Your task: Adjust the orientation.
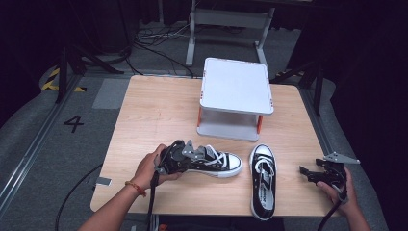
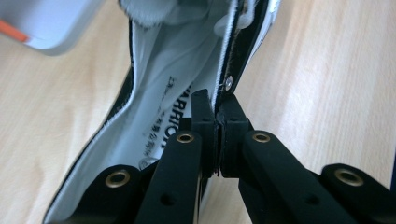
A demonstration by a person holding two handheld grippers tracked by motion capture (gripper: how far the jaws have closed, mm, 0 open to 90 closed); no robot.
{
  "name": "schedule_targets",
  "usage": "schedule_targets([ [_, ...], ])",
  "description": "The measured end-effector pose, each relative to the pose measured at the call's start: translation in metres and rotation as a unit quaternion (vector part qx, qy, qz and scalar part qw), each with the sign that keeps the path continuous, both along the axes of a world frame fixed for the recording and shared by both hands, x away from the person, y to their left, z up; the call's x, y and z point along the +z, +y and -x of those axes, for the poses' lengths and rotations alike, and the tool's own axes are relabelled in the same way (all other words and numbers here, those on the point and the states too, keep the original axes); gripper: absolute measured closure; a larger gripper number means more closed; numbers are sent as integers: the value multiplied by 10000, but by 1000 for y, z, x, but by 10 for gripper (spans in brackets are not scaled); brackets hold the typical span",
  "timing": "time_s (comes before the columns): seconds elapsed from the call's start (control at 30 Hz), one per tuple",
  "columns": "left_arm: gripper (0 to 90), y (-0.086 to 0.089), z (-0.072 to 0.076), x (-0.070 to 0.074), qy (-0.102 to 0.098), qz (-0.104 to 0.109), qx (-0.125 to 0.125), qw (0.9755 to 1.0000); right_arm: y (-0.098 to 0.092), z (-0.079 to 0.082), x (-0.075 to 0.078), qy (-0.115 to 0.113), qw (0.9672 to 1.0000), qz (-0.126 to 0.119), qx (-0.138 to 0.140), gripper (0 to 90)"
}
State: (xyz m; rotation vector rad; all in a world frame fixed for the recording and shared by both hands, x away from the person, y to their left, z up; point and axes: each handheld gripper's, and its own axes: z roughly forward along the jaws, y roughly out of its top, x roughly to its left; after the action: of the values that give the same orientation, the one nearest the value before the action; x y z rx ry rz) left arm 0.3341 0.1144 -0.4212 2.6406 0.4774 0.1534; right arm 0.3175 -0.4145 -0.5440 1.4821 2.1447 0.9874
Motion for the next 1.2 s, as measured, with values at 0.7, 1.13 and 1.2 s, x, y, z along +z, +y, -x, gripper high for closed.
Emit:
schedule_targets([
  [0.7,704,-34,23,-1,589,267,140,9978,1,-1,0,3,10000,1,7,149],
  [1.13,447,-11,24,20,961,-386,-1175,9877,1,0,0,1,10000,2,-2,150],
  [1.2,446,-9,25,21,963,-573,-1324,9848,1,0,0,4,10000,3,-6,151],
])
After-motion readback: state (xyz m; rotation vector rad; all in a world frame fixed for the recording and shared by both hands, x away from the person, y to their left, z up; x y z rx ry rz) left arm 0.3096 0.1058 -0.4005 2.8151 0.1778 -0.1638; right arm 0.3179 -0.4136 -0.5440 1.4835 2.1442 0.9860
